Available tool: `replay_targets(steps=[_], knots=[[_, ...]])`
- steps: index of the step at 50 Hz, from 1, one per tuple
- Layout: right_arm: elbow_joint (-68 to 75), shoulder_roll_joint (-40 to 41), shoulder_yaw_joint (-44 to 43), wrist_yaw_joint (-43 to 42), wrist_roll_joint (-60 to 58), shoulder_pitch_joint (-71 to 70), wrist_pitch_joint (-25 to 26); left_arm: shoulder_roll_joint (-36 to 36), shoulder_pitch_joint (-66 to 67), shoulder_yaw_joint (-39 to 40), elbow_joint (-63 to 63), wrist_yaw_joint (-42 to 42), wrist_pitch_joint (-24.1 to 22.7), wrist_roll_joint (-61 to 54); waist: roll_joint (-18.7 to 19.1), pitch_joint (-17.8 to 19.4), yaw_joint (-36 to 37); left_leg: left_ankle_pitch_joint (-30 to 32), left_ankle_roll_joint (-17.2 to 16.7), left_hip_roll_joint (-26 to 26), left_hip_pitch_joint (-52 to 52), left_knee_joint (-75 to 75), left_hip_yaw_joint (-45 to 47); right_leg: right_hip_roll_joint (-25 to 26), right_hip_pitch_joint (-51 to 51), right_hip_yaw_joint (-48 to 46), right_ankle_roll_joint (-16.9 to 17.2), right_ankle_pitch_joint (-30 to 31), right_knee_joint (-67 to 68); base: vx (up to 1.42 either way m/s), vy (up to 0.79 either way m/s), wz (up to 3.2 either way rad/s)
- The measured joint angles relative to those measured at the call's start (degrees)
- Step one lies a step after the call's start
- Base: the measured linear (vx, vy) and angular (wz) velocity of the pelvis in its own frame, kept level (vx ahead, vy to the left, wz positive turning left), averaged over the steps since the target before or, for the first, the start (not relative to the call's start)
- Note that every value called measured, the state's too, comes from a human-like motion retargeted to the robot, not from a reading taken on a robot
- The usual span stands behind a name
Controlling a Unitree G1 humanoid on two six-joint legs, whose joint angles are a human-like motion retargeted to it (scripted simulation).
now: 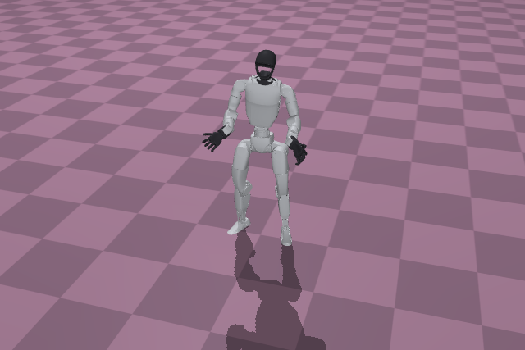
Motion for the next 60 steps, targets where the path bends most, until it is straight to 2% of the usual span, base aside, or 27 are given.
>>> replay_targets(steps=[5,10,13,17,20,25,26,27,30,32,33,35,40,43,44,45,48,53,60], knots=[[-3.77,0.31,-0.74,-1.47,-2.84,2.63,-1.44,-0.77,4.4,2.49,-6.33,-0.53,-2.31,-1.27,-0.09,-0.38,0.08,-0.48,0.0,-0.24,0.23,0.25,0.33,-0.33,0.0,0.36,0.07,0.04,0.26,0.0,0.0,0.0],[-5.28,0.65,-3.86,-0.72,3.4,4.34,-2.91,-0.76,3.44,5.68,-8.26,1.34,-3.18,-2.83,0.33,-1.2,-0.66,-0.78,-0.13,-0.4,0.63,0.24,1.14,-0.52,-0.26,1.21,-0.04,0.16,0.52,0.0,0.01,-0.04],[-5.52,0.45,-5.59,-0.47,6.94,4.79,-4.48,1.31,-0.44,7.33,-6.01,6.52,-3.08,1.31,0.86,-1.76,-1.53,-0.91,-0.17,-0.45,0.9,0.18,2.0,-0.56,-0.67,2.12,0.0,0.29,0.7,0.01,0.04,-0.26],[-5.69,-0.37,-6.99,0.69,6.62,5.21,-5.32,6.08,-7.59,6.79,-2.98,12.87,-0.38,15.21,1.84,-2.51,-3.21,-1.09,-0.22,-0.49,1.11,0.22,3.38,-0.54,-1.48,3.61,0.21,0.56,0.9,-0.01,0.03,-0.32],[-5.46,-1.04,-7.48,2.44,4.74,5.45,-4.9,9.88,-13.64,2.95,-1.51,13.87,3.82,28.45,2.78,-3.02,-4.83,-1.22,-0.27,-0.52,1.05,0.37,4.34,-0.54,-2.16,4.65,0.44,0.8,1.01,-0.02,0.03,-0.29],[-4.49,-1.76,-7.83,4.79,3.93,5.45,-5.41,13.64,-23.92,-10.36,0.98,8.19,9.46,45.54,4.56,-3.42,-8.06,-1.27,-0.44,-0.71,0.56,0.67,5.2,-0.73,-3.12,5.59,0.75,1.13,1.07,-0.01,0.01,-0.09],[-0.59,-5.53,-5.69,10.14,-11.65,5.36,2.55,13.66,-26.06,-13.74,2.35,2.15,11.19,52.47,4.58,-3.54,-8.59,-1.33,-0.37,-0.84,0.49,0.7,5.28,-0.88,-3.32,5.74,0.95,1.15,1.22,0.0,0.0,0.0],[2.11,-8.16,-4.21,13.93,-22.56,5.3,7.89,13.57,-27.83,-16.98,3.3,-2.41,12.32,57.94,4.73,-3.63,-9.18,-1.36,-0.34,-0.95,0.41,0.73,5.33,-1.0,-3.48,5.85,1.09,1.18,1.31,0.0,0.0,0.0],[4.92,-10.15,-4.37,11.84,-31.12,4.5,8.09,12.06,-30.61,-25.87,3.8,-5.68,11.52,65.82,5.81,-3.76,-11.23,-1.34,-0.63,-1.18,0.11,0.77,5.27,-1.25,-3.68,5.83,1.27,1.28,1.24,0.0,0.0,0.0],[4.34,-9.25,-4.99,12.74,-27.62,4.15,7.78,9.64,-31.22,-30.65,3.24,-8.56,11.46,67.42,6.32,-3.45,-12.37,-1.23,-0.69,-1.37,0.02,0.73,5.16,-1.42,-3.66,5.75,1.16,1.3,1.13,0.0,0.0,0.0],[6.41,-10.52,-5.45,10.0,-32.93,3.5,8.06,8.25,-30.98,-32.69,2.97,-8.42,10.68,69.33,6.52,-3.51,-12.85,-1.28,-0.92,-1.45,0.01,0.71,5.15,-1.5,-3.64,5.73,1.26,1.3,1.12,0.0,0.0,0.0],[4.9,-8.79,-6.36,12.31,-25.71,2.98,7.37,4.9,-29.87,-35.63,1.89,-11.19,10.89,69.66,6.94,-3.15,-13.75,-1.19,-0.96,-1.6,0.06,0.65,5.11,-1.63,-3.55,5.74,1.02,1.28,1.0,0.0,0.0,0.0],[7.03,-10.07,-8.76,13.39,-26.14,0.7,7.56,-2.69,-23.76,-37.68,0.08,-14.88,10.04,75.96,7.32,-3.34,-15.18,-1.43,-1.51,-1.72,0.38,0.73,5.45,-1.74,-3.36,6.16,0.84,1.06,0.93,0.0,0.0,0.0],[7.59,-11.9,-10.4,10.36,-29.6,-1.5,8.19,-4.73,-20.43,-36.96,-0.27,-15.01,9.94,78.69,7.29,-3.82,-15.42,-1.64,-1.63,-1.64,0.61,0.86,5.88,-1.66,-3.39,6.61,0.85,0.9,0.99,0.0,0.0,0.0],[4.85,-10.42,-12.74,4.54,-21.88,-3.05,2.52,-4.88,-20.07,-37.0,-0.59,-11.99,9.72,76.2,7.43,-3.78,-15.41,-1.63,-1.73,-1.55,0.65,0.86,6.03,-1.57,-3.41,6.71,0.81,0.86,0.96,0.0,0.0,0.0],[0.72,-7.84,-15.97,-3.5,-9.62,-4.95,-6.09,-4.91,-20.02,-37.19,-1.02,-7.54,9.4,72.15,7.65,-3.63,-15.39,-1.57,-1.87,-1.44,0.67,0.85,6.16,-1.45,-3.44,6.78,0.74,0.82,0.9,0.0,0.0,0.0],[0.53,-11.65,-15.24,-7.03,-20.06,-7.66,-4.34,-3.15,-18.63,-37.15,-1.06,-7.14,8.24,72.49,6.74,-4.61,-14.82,-1.78,-1.78,-1.23,1.03,0.92,6.67,-1.21,-3.43,7.28,1.05,0.72,0.96,0.0,0.0,0.0],[-1.73,-18.17,-8.73,-9.9,-42.75,-14.39,5.12,0.59,-17.56,-34.25,-0.97,-7.28,6.74,71.13,5.2,-5.77,-13.1,-1.85,-1.51,-0.78,1.52,0.77,7.51,-0.67,-3.73,8.1,1.51,0.56,1.26,0.01,-0.03,-0.09],[-5.1,-23.03,12.15,-2.53,-70.04,-24.61,16.3,2.61,-14.67,-27.17,-0.8,-6.73,6.11,66.53,2.67,-6.13,-9.8,-1.78,-1.19,-0.11,1.79,0.63,8.31,0.11,-4.2,8.86,1.98,0.51,1.59,-0.01,-0.05,-0.09]])
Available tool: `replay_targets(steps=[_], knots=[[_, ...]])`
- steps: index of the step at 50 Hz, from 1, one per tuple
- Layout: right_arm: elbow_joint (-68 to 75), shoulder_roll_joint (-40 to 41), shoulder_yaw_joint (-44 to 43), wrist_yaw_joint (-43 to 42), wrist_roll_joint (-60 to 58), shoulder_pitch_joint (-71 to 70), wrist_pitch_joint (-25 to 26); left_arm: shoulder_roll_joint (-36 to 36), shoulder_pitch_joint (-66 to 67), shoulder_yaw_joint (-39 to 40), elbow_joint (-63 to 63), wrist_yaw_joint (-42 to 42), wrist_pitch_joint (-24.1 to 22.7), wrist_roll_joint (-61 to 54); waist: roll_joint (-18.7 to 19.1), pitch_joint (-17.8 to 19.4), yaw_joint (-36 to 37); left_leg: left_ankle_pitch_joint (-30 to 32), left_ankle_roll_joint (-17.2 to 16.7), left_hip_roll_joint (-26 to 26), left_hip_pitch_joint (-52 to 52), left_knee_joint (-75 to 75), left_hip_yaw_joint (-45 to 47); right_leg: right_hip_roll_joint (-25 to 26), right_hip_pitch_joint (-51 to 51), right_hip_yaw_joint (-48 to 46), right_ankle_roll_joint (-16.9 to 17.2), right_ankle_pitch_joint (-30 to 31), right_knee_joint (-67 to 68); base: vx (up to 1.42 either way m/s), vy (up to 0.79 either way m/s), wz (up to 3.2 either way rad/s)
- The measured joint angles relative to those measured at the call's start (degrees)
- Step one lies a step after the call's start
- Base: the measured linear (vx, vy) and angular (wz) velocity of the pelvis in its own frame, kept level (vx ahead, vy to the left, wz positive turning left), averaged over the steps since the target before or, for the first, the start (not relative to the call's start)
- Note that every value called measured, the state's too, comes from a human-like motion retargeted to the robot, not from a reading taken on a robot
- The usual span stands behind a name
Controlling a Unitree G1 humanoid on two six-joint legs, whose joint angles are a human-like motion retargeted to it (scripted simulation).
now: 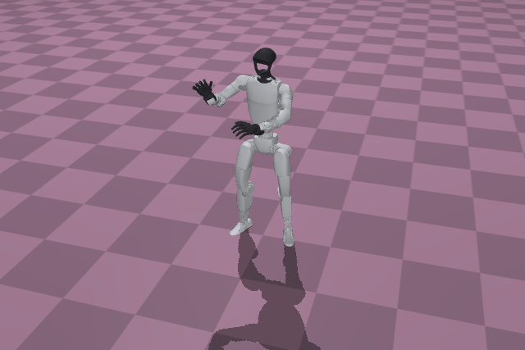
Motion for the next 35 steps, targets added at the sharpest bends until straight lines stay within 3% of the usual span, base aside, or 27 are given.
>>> replay_targets(steps=[3,6,12,20,27,35], knots=[[1.03,0.59,9.33,6.89,-7.75,-3.29,1.64,-0.58,1.94,2.99,-0.49,-0.55,-0.24,-3.44,-0.68,0.51,1.73,0.07,0.25,0.24,-0.04,-0.07,-0.08,0.28,-0.01,-0.11,0.16,0.08,-0.03,0.0,0.0,0.0],[2.65,3.58,13.42,13.39,-7.06,-2.94,1.59,-2.07,4.04,6.3,-0.99,-1.74,-0.44,-9.47,-0.97,1.47,3.43,0.18,0.57,0.41,-0.12,-0.18,-0.61,0.45,0.25,-0.66,0.19,0.14,-0.15,-0.01,-0.01,0.07],[-0.48,9.79,6.63,14.3,15.35,9.58,-1.14,-4.71,9.62,13.47,-4.75,-4.35,-3.0,-29.66,-0.72,4.15,5.9,0.53,0.84,0.38,-0.47,-0.36,-2.73,0.27,1.29,-2.82,-0.11,-0.07,-0.36,-0.01,-0.01,0.31],[-7.67,7.53,0.16,20.76,42.15,24.14,-4.76,-0.23,18.23,17.43,-13.77,-12.64,-5.29,-50.99,0.59,7.5,6.25,0.94,0.23,-0.02,-1.45,0.02,-4.35,-0.38,1.56,-4.38,-0.7,-0.28,-0.33,0.0,0.01,0.14],[4.79,6.87,-0.73,33.14,66.46,13.33,0.3,3.72,10.98,14.89,-11.69,-18.83,-1.66,-62.95,1.32,10.45,5.6,2.08,0.0,-0.13,-2.92,-0.52,-3.04,-0.15,-0.78,-2.93,-0.92,1.13,-0.91,-0.08,0.01,-0.17],[30.77,7.13,5.8,31.04,66.7,-13.01,6.23,5.46,-11.2,1.89,4.66,-16.05,3.64,-62.62,1.32,13.76,4.28,5.06,-1.29,-0.41,-4.62,-3.23,-1.08,0.63,-3.91,-1.31,-0.03,4.19,-2.97,-0.1,0.0,-0.2]])
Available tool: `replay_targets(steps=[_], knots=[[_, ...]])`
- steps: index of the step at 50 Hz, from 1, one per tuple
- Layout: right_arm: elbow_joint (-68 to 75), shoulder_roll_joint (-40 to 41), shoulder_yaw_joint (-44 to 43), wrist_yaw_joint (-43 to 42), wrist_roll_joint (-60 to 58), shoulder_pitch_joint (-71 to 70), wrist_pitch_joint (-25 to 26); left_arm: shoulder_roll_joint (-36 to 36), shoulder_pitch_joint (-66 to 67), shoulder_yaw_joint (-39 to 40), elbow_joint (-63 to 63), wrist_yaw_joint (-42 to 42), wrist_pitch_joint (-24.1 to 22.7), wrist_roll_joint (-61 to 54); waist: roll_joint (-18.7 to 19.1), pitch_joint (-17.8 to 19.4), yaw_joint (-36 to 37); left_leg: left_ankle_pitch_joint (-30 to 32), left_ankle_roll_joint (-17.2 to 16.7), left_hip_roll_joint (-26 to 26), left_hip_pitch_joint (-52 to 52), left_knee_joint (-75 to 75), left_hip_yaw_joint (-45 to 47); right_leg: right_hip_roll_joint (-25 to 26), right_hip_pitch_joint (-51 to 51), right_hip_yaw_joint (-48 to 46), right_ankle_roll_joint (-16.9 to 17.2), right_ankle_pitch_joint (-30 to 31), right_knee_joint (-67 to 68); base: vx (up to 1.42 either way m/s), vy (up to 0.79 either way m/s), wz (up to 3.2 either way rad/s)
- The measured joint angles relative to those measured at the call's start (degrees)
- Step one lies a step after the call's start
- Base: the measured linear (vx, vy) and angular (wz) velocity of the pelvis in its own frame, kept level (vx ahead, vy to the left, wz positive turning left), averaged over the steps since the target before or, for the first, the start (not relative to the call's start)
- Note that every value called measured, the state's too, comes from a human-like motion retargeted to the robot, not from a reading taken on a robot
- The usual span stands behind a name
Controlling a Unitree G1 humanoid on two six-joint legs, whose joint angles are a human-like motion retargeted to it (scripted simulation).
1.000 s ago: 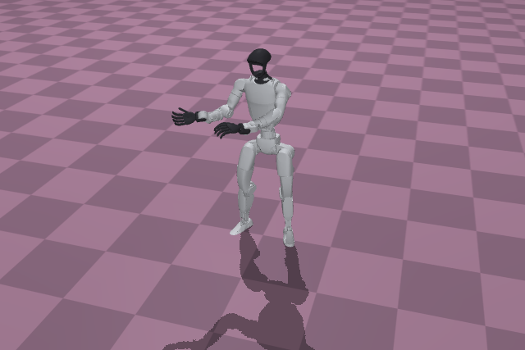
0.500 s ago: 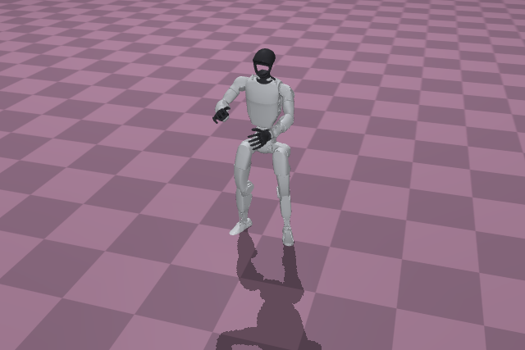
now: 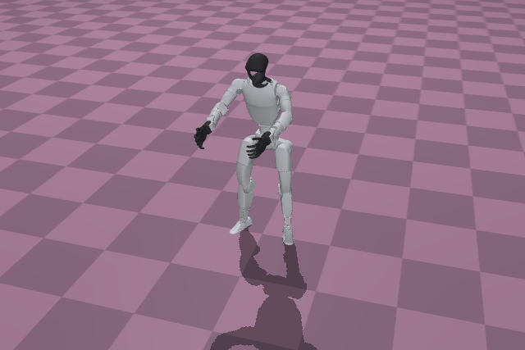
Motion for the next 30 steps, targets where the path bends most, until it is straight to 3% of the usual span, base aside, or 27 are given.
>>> replay_targets(steps=[7,13,18,22,30], knots=[[16.41,2.43,2.55,-3.33,-5.87,-18.17,3.85,-5.17,-19.83,-7.21,18.53,5.76,3.1,2.84,0.17,0.36,-0.95,1.35,-1.55,0.44,-1.41,-0.45,0.53,0.79,-1.06,-0.21,0.74,1.84,-1.66,-0.01,0.0,-0.01],[17.39,1.75,4.82,-6.79,-7.02,-26.09,-1.07,-5.89,-29.05,-13.29,18.29,6.98,-0.17,5.28,1.15,-1.57,-0.3,1.33,-1.69,1.21,-1.15,-0.45,0.7,1.55,-0.99,-0.4,0.74,1.79,-1.44,0.07,-0.02,-0.02],[2.82,-1.68,9.41,-11.29,-7.81,-24.68,-10.2,-0.68,-29.27,-15.61,4.2,12.04,-6.61,7.79,1.71,-4.52,0.28,0.48,-0.82,1.64,-0.34,0.09,0.8,1.77,-0.42,-0.41,0.74,0.93,-0.57,0.13,-0.02,-0.04],[-16.47,-7.7,13.42,-12.66,-14.56,-19.46,-15.45,7.05,-25.17,-14.24,-13.65,16.36,-11.19,17.03,1.9,-7.13,0.17,-1.05,0.09,1.76,0.04,1.65,0.69,1.38,0.27,-0.39,0.74,-0.13,0.31,0.15,0.01,0.01],[-50.68,-25.13,16.95,-17.42,-47.07,-8.15,-16.39,25.14,-14.95,-11.72,-45.88,22.57,-12.36,52.0,1.31,-11.25,-0.09,-3.34,0.7,1.5,0.91,3.12,0.64,0.59,1.39,-0.28,0.74,-2.22,1.27,0.11,0.01,0.02]])
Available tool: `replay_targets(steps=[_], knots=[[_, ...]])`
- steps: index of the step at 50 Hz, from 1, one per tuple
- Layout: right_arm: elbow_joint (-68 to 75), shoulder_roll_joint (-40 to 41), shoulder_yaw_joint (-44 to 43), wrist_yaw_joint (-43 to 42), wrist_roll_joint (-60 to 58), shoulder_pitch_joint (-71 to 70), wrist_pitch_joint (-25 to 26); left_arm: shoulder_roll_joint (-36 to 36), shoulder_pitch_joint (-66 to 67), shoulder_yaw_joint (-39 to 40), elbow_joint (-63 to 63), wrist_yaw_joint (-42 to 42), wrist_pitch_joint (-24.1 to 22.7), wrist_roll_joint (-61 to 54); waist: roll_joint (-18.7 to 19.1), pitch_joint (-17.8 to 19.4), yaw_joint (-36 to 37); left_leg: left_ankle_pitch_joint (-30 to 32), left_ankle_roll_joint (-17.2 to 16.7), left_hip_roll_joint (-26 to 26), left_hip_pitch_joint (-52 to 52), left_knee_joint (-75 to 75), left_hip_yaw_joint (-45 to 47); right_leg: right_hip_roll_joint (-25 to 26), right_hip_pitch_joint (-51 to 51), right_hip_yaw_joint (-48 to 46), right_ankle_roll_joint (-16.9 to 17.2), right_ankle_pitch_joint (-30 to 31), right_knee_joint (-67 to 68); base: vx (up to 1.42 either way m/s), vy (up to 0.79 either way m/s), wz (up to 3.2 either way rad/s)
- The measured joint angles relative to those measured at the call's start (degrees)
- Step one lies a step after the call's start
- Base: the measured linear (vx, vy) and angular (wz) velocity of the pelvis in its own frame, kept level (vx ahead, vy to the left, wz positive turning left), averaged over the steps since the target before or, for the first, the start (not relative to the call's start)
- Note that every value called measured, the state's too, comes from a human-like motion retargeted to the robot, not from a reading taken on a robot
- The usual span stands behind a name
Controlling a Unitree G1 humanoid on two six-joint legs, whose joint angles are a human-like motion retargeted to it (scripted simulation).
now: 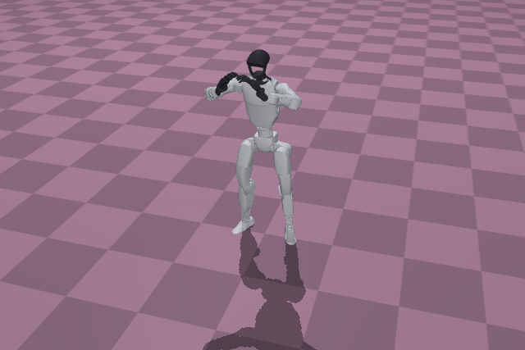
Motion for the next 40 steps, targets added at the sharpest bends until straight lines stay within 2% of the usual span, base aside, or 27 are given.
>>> replay_targets(steps=[6,12,16,21,25,28,30,35,40], knots=[[-16.06,-11.55,1.53,-4.46,-24.01,9.9,-1.15,8.84,12.21,3.07,-17.05,2.8,-1.41,17.8,-0.09,-1.08,0.44,-0.63,-0.54,0.03,0.45,0.05,0.32,0.04,0.23,0.29,0.0,-0.92,0.17,0.02,0.0,0.0],[-19.99,-14.52,5.37,-1.68,-38.31,17.77,-4.42,9.82,24.17,2.71,-22.47,0.65,-4.82,27.89,0.1,-0.87,0.16,-0.83,-0.77,0.09,0.14,0.31,0.45,0.08,-0.14,0.54,0.0,-1.24,0.31,-0.01,0.0,0.0],[-14.65,-11.19,9.98,1.88,-42.91,20.05,-4.43,6.02,28.18,-1.01,-17.14,-2.41,-4.89,32.86,0.11,0.03,-0.68,-0.63,-0.7,-0.13,-0.32,0.33,0.21,-0.17,-0.45,0.4,0.0,-1.22,0.33,-0.07,0.0,0.05],[-2.96,-4.8,15.95,6.06,-50.5,20.84,-3.84,-1.96,30.34,-5.61,-3.28,-6.89,-4.04,39.59,-0.03,1.12,-2.09,-0.06,-0.92,-0.53,-0.93,-0.08,-0.36,-0.54,-0.74,-0.13,0.0,-1.06,0.16,-0.08,0.01,0.12],[4.27,-0.48,14.46,5.92,-52.37,23.91,-3.45,-8.17,32.71,-4.06,6.65,-7.59,-3.89,42.76,-0.15,1.48,-2.97,0.47,-1.31,-0.86,-1.15,-0.7,-0.92,-0.77,-0.73,-0.67,0.0,-0.98,-0.06,-0.04,0.01,0.11],[5.45,2.15,7.2,1.92,-45.15,29.34,-2.24,-11.7,36.33,1.74,9.79,-4.61,-3.74,38.21,-0.46,1.49,-2.99,0.65,-1.37,-1.17,-0.92,-1.1,-1.38,-1.05,-0.35,-1.04,0.0,-1.05,-0.13,0.0,0.0,0.0],[4.71,4.5,0.83,0.0,-36.16,33.83,-1.46,-14.2,39.62,7.01,10.3,-3.56,-3.7,30.75,-0.79,1.46,-2.66,0.61,-1.21,-1.35,-0.61,-1.22,-1.64,-1.24,0.05,-1.21,-0.09,-1.16,-0.09,0.0,0.0,0.0],[1.44,14.49,-12.82,1.23,-4.29,43.49,-0.49,-21.99,48.05,20.63,11.19,-8.96,-2.5,1.28,-1.64,1.48,-0.96,-0.06,-0.23,-1.19,0.35,-0.66,-1.92,-1.24,1.13,-1.31,-0.86,-1.65,0.33,0.0,0.0,0.0],[4.3,25.29,-16.72,5.31,19.1,44.97,0.79,-28.44,51.73,30.95,20.28,-16.38,0.6,-27.79,-2.01,1.79,0.3,-1.01,1.01,-0.77,1.52,0.29,-1.56,-0.99,2.15,-0.82,-1.54,-2.03,0.82,0.0,0.0,0.0]])
